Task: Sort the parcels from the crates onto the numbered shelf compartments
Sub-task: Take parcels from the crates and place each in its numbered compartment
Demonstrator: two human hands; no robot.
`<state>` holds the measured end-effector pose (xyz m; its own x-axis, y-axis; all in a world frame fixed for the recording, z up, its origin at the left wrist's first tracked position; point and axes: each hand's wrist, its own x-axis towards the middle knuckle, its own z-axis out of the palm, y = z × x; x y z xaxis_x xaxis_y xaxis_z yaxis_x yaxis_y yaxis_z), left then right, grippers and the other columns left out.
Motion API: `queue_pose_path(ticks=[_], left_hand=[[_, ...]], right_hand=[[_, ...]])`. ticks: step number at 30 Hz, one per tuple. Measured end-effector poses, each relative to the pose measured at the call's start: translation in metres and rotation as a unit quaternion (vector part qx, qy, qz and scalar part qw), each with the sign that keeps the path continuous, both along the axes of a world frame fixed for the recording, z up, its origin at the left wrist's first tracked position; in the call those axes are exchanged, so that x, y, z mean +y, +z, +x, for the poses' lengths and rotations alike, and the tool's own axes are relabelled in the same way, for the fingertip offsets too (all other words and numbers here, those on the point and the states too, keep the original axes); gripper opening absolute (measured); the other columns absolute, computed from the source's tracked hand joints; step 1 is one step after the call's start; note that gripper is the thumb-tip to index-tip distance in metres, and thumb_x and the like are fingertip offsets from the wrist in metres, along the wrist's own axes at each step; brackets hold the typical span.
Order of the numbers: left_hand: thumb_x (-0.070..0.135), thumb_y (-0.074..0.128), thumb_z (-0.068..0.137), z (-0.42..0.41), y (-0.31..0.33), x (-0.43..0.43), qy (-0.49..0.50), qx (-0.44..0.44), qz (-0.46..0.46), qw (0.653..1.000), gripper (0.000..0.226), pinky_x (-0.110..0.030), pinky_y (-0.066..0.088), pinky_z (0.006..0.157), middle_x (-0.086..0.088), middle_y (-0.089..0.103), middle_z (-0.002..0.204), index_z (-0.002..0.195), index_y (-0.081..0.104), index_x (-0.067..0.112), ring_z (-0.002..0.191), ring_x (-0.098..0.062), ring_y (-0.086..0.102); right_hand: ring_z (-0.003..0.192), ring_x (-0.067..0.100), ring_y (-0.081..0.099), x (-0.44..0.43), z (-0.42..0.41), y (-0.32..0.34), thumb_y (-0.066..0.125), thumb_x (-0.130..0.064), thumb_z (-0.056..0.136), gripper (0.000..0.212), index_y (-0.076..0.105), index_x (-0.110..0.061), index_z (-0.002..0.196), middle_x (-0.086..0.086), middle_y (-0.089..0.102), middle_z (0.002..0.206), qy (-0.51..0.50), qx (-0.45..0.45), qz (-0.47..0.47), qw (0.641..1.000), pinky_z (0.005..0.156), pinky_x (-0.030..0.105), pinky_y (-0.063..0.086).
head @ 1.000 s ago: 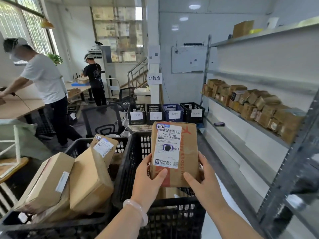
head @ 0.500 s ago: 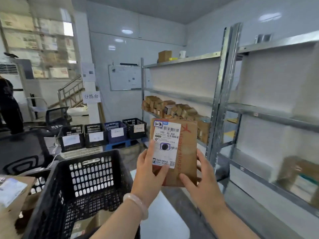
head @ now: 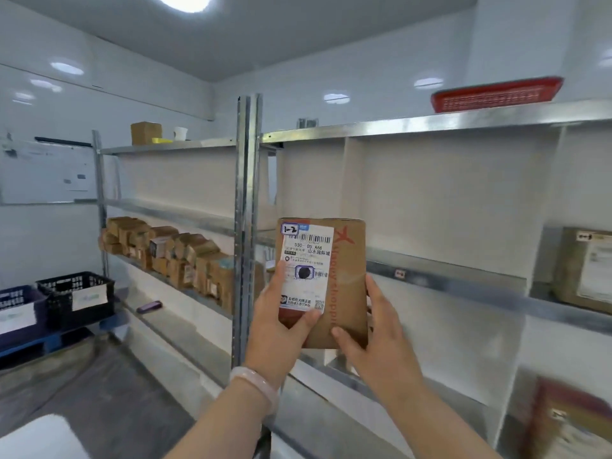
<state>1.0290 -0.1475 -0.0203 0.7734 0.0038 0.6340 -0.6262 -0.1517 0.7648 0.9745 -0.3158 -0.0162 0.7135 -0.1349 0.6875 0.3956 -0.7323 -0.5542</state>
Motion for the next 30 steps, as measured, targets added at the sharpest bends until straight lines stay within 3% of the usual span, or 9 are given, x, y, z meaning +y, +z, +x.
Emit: queue_pose_path(ticks=[4, 8, 10, 17, 23, 26, 30], left_hand=[[0.028, 0.074, 0.087, 0.019, 0.004, -0.072, -0.043, 0.000, -0.005, 0.999, 0.092, -0.035, 0.049, 0.102, 0.018, 0.042, 0.137, 0.146, 0.013, 0.063, 0.123, -0.001, 0.046], [0.031, 0.073, 0.087, 0.037, 0.008, -0.117, -0.042, 0.014, -0.001, 0.999, 0.090, -0.007, 0.046, 0.077, 0.014, 0.042, 0.131, 0.142, 0.011, 0.065, 0.114, 0.002, 0.046], [0.029, 0.072, 0.088, 0.048, 0.009, -0.131, -0.043, 0.018, -0.005, 0.999, 0.087, -0.001, 0.043, 0.068, 0.014, 0.042, 0.128, 0.140, 0.011, 0.063, 0.110, 0.005, 0.045], [0.030, 0.070, 0.088, 0.110, 0.011, -0.166, -0.073, 0.015, -0.024, 0.997, 0.084, -0.007, 0.047, 0.068, 0.012, 0.039, 0.135, 0.137, 0.011, 0.065, 0.119, -0.005, 0.044], [0.036, 0.070, 0.086, 0.197, 0.021, -0.181, -0.112, -0.013, -0.020, 0.993, 0.084, -0.030, 0.053, 0.095, 0.013, 0.039, 0.142, 0.140, 0.014, 0.066, 0.126, -0.009, 0.045], [0.034, 0.072, 0.086, 0.247, 0.028, -0.188, -0.136, -0.027, -0.011, 0.990, 0.086, -0.027, 0.052, 0.094, 0.016, 0.042, 0.141, 0.142, 0.016, 0.065, 0.126, -0.007, 0.045], [0.026, 0.074, 0.086, 0.309, 0.039, -0.199, -0.178, -0.046, -0.005, 0.983, 0.088, -0.029, 0.051, 0.098, 0.020, 0.046, 0.136, 0.149, 0.019, 0.055, 0.125, 0.001, 0.047]], right_hand=[[0.129, 0.004, 0.038, -0.070, 0.003, 0.011, 0.070, -0.049, 0.081, 0.097, -0.003, -0.054, 0.145, -0.015, 0.033, 0.146, -0.050, -0.002, -0.044, 0.998, 0.101, 0.023, 0.037], [0.135, 0.001, 0.029, -0.115, 0.012, 0.019, 0.068, -0.046, 0.083, 0.092, 0.003, -0.048, 0.148, -0.018, 0.028, 0.150, -0.069, -0.006, -0.084, 0.994, 0.106, 0.022, 0.031], [0.136, 0.000, 0.025, -0.129, 0.020, 0.021, 0.066, -0.047, 0.085, 0.088, 0.004, -0.049, 0.147, -0.020, 0.023, 0.151, -0.082, -0.007, -0.109, 0.991, 0.107, 0.020, 0.027], [0.141, 0.005, 0.017, -0.158, 0.067, 0.024, 0.058, -0.052, 0.088, 0.080, 0.001, -0.055, 0.144, -0.019, 0.008, 0.157, -0.125, 0.012, -0.167, 0.978, 0.114, 0.030, 0.030], [0.144, 0.005, 0.008, -0.170, 0.133, 0.028, 0.051, -0.056, 0.090, 0.078, -0.011, -0.061, 0.137, -0.021, -0.002, 0.158, -0.174, 0.019, -0.204, 0.963, 0.116, 0.031, 0.024], [0.144, 0.009, 0.011, -0.173, 0.170, 0.032, 0.049, -0.056, 0.091, 0.077, -0.004, -0.052, 0.146, -0.019, -0.002, 0.158, -0.204, 0.037, -0.211, 0.955, 0.116, 0.032, 0.023], [0.142, 0.012, 0.020, -0.176, 0.219, 0.038, 0.049, -0.056, 0.088, 0.073, 0.013, -0.043, 0.150, -0.013, 0.014, 0.158, -0.241, 0.020, -0.218, 0.945, 0.111, 0.026, 0.021]])
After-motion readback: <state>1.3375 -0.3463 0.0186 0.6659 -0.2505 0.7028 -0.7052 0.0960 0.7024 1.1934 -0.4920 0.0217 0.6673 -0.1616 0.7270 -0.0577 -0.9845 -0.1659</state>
